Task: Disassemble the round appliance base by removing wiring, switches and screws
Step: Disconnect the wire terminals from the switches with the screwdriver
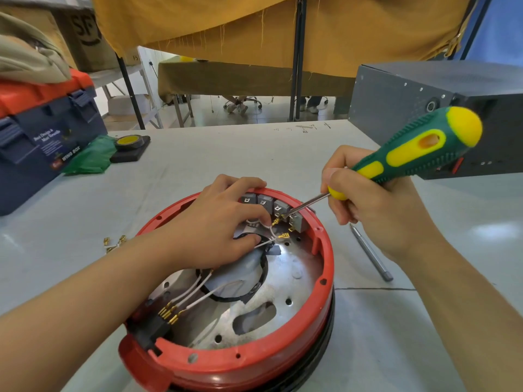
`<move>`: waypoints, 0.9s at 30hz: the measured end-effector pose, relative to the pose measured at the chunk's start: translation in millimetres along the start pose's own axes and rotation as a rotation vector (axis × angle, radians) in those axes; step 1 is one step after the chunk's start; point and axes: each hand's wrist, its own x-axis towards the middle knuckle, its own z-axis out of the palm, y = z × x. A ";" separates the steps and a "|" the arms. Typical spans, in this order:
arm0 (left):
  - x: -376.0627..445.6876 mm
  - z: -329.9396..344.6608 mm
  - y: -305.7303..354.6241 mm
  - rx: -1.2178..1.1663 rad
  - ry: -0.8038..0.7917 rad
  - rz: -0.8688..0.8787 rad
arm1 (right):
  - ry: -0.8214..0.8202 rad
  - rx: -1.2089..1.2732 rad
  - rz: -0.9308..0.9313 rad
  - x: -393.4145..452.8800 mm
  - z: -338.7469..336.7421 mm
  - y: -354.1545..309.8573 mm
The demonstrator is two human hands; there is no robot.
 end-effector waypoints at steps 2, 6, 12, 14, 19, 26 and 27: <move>0.4 0.2 -0.1 0.006 -0.003 -0.005 | 0.022 0.019 0.004 1.0 1.2 0.3; 0.9 0.6 0.0 0.011 0.007 -0.004 | 0.039 0.044 0.020 1.4 2.3 -1.4; 1.7 0.5 -0.1 0.020 0.005 -0.006 | 0.094 0.078 0.050 3.0 8.3 -5.4; 1.5 0.1 0.2 0.025 0.001 -0.008 | 0.117 0.096 0.058 2.7 10.6 -6.4; 1.7 -0.2 1.7 0.032 -0.007 -0.018 | 0.165 0.093 0.063 1.9 13.4 -6.6; 2.2 -0.2 2.0 0.043 -0.007 -0.023 | 0.082 0.080 0.019 -2.3 9.1 -5.3; 2.3 0.1 1.9 0.045 -0.006 -0.022 | 0.068 0.077 0.010 -2.5 8.4 -5.3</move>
